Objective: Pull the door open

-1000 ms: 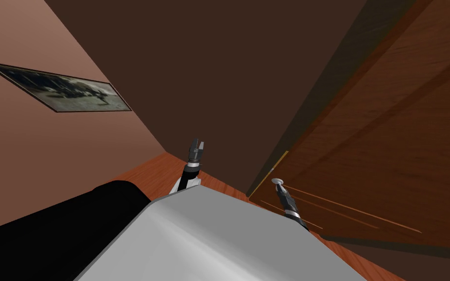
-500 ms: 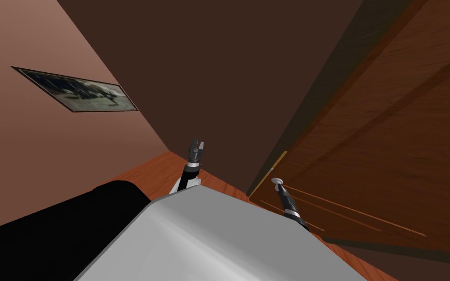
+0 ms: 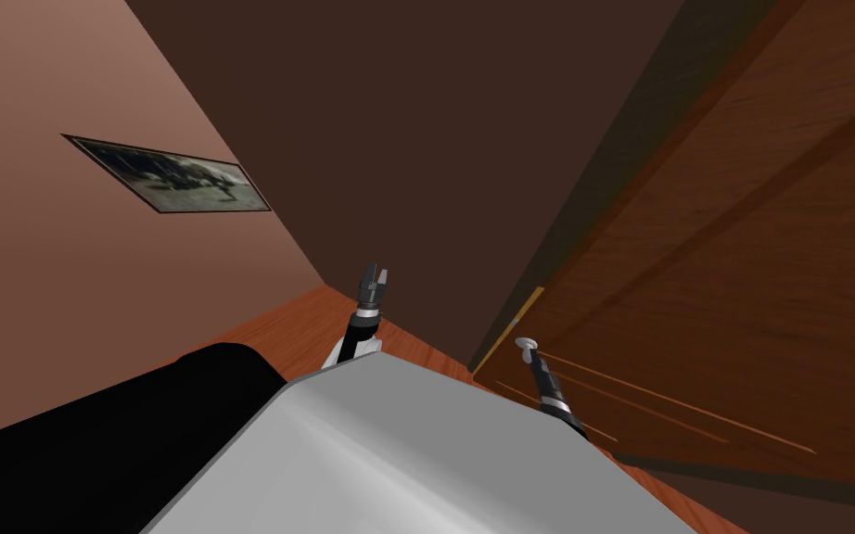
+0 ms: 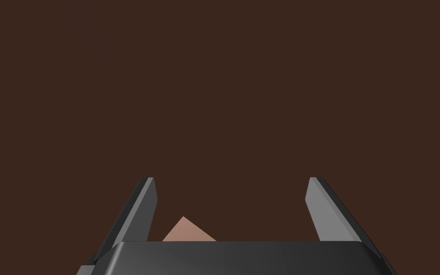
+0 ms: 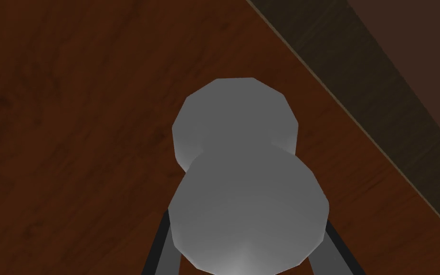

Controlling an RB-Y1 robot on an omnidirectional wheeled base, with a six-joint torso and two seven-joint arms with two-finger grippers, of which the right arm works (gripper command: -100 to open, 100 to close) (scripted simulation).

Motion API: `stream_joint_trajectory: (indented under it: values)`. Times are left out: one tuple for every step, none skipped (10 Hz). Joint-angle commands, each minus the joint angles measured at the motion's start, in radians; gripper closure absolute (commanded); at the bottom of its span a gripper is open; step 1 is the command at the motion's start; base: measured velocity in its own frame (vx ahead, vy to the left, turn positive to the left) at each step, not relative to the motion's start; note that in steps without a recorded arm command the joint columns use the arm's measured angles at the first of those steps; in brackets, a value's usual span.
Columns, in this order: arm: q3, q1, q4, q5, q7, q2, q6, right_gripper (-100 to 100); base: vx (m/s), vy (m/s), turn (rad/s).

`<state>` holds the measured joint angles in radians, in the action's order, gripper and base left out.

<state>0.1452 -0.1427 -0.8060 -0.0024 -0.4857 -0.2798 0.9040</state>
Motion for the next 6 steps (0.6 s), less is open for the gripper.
stream_joint_trajectory:
  values:
    - [-0.009, -0.001, 0.004, -0.004, 0.028, 0.006, 0.0, 100, -0.028, -0.016, 0.049]
    - [-0.014, 0.001, 0.004, -0.018, 0.068, 0.005, -0.002, 100, -0.034, -0.021, 0.058]
    - [-0.019, 0.003, 0.005, -0.031, 0.093, 0.005, -0.003, 100, -0.054, -0.023, 0.094]
    - [-0.019, 0.003, 0.005, -0.031, 0.109, 0.005, -0.003, 100, -0.041, -0.022, 0.034]
    - [-0.023, 0.005, 0.006, -0.045, 0.142, 0.004, -0.004, 100, -0.032, -0.02, 0.058]
    - [-0.023, 0.005, 0.006, -0.045, 0.15, 0.004, -0.004, 100, -0.026, -0.012, 0.028]
